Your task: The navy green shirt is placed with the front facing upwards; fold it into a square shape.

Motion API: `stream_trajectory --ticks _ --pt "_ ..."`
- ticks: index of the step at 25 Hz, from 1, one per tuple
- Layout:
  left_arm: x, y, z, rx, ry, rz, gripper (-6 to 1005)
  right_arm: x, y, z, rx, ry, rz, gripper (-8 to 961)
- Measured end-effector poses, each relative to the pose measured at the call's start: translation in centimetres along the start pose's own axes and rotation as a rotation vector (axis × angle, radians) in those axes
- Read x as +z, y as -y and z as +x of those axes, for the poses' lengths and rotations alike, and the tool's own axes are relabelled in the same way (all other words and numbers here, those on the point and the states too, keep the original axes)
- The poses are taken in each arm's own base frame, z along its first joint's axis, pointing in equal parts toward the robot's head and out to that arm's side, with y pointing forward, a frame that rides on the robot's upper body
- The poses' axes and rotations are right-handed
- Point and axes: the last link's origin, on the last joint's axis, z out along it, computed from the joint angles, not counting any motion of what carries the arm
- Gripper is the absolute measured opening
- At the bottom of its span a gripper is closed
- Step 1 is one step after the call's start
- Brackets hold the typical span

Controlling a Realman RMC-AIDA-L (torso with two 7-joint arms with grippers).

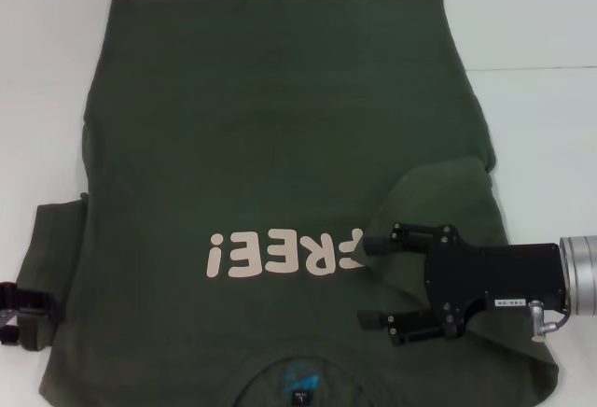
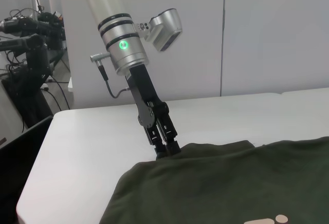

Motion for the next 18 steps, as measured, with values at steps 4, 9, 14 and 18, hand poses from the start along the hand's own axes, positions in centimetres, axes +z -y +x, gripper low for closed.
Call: stream_trajectory --ticks 4,9,14,18 --pt "0.23 -0.16 0.05 0.021 0.002 0.009 691 0.00 0.00 -0.02 0.000 0.001 0.000 903" --pt "0.38 -0.33 0.11 0.035 0.009 0.021 576 0.00 -0.01 -0.03 0.001 0.002 -0.001 902" --pt "0.32 -0.34 0.22 0.037 0.007 0.023 370 0.00 -0.05 -0.05 0.003 0.003 -0.004 901" --pt "0.32 -0.39 0.26 0.042 0.009 0.025 233 0.03 -0.03 -0.10 0.002 0.004 -0.005 900"
